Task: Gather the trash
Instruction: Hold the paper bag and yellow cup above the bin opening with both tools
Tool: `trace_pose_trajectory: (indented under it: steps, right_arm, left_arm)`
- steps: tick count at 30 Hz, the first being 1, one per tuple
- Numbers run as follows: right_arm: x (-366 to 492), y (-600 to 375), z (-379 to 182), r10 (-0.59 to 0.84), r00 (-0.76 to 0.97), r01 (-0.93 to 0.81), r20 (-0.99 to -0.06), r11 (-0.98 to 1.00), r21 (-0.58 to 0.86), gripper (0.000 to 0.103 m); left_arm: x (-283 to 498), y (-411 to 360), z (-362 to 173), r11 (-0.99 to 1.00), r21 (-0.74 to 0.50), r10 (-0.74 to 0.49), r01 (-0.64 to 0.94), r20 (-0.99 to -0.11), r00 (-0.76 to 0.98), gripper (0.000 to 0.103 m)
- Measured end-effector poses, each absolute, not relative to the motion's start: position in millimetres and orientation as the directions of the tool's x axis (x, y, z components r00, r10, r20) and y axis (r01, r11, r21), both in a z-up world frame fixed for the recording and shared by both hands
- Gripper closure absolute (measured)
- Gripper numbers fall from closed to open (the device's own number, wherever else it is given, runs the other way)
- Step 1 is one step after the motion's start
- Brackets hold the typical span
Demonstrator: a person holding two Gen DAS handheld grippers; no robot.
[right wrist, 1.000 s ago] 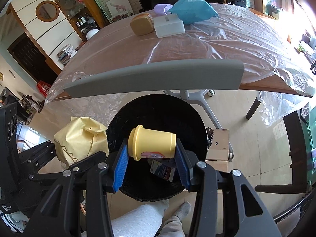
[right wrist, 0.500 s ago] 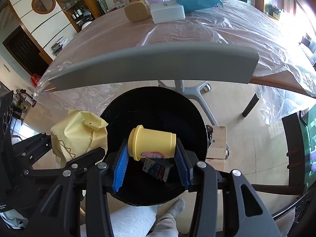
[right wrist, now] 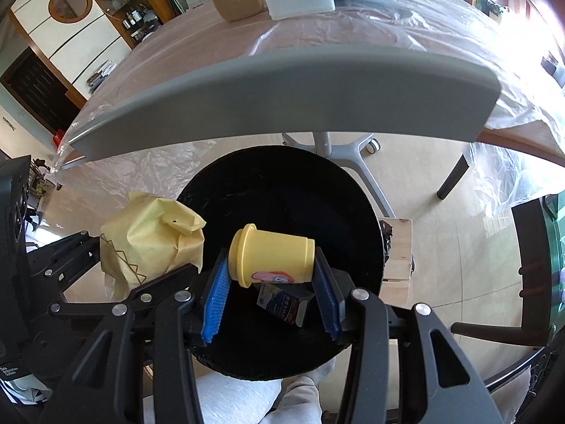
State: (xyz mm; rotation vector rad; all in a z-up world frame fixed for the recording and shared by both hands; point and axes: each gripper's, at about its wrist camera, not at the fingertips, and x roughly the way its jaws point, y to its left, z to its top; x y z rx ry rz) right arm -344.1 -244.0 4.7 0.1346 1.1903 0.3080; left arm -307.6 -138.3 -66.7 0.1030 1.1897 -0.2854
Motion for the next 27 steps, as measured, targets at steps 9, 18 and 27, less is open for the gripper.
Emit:
trace_pose_trajectory:
  steps: [9, 18, 27]
  right_arm:
    - [-341, -242, -6, 0.284, 0.312, -0.142, -0.907, 0.958, 0.251, 0.059]
    - [-336, -242, -7, 0.276, 0.302, -0.121, -0.912, 0.960, 0.251, 0.059]
    - [-335, -240, -10, 0.270, 0.298, -0.115, -0.916, 0.962, 0.246, 0.059]
  left_arm:
    - [-299, -143, -78, 0.949, -0.067, -0.169, 0.308, -0.933, 0.319, 0.042]
    - [-293, -148, -86, 0.939, -0.059, -0.167, 0.338, -0.939, 0.301, 0.042]
    - [-289, -149, -88, 0.934, -0.044, -0.161, 0.355, -0.938, 0.308, 0.043]
